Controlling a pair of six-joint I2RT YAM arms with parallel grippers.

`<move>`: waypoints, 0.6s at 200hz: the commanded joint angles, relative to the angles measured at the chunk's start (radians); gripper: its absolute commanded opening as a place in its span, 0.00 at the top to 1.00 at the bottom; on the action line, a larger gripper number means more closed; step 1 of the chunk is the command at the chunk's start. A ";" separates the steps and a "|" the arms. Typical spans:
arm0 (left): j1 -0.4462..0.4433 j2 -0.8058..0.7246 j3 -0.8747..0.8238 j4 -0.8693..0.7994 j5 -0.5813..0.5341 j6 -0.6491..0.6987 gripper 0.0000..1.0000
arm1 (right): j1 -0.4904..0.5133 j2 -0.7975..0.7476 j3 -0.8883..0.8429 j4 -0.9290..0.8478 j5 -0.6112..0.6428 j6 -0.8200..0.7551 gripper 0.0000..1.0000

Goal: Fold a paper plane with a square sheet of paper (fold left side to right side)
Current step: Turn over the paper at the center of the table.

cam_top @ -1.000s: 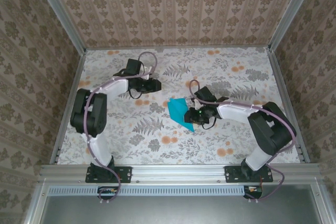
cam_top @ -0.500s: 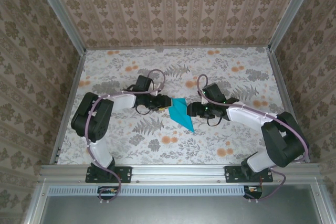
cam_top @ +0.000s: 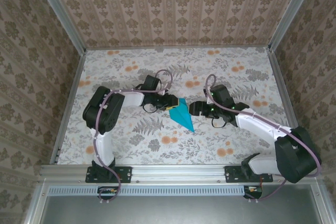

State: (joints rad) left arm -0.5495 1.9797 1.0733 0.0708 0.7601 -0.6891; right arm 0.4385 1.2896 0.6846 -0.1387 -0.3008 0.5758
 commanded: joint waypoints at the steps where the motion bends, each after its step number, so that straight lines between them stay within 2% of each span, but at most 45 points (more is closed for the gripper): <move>1: -0.006 0.033 0.041 0.028 0.031 -0.007 0.69 | -0.031 -0.040 -0.037 0.059 -0.077 0.035 0.13; 19: -0.004 0.028 0.055 0.041 0.041 -0.005 0.79 | -0.062 -0.058 -0.061 0.090 -0.120 0.059 0.01; 47: 0.006 -0.033 0.069 0.022 0.041 0.025 0.89 | -0.118 -0.066 -0.090 0.137 -0.208 0.082 0.00; 71: 0.034 -0.110 0.092 -0.020 0.052 0.041 0.92 | -0.152 -0.049 -0.100 0.187 -0.309 0.088 0.00; 120: 0.086 -0.245 0.170 -0.088 0.104 0.033 0.91 | -0.153 0.043 -0.074 0.301 -0.499 0.096 0.00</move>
State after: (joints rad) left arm -0.4786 1.8183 1.1824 0.0284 0.8116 -0.6800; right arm 0.2878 1.2922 0.5949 0.0612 -0.6590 0.6487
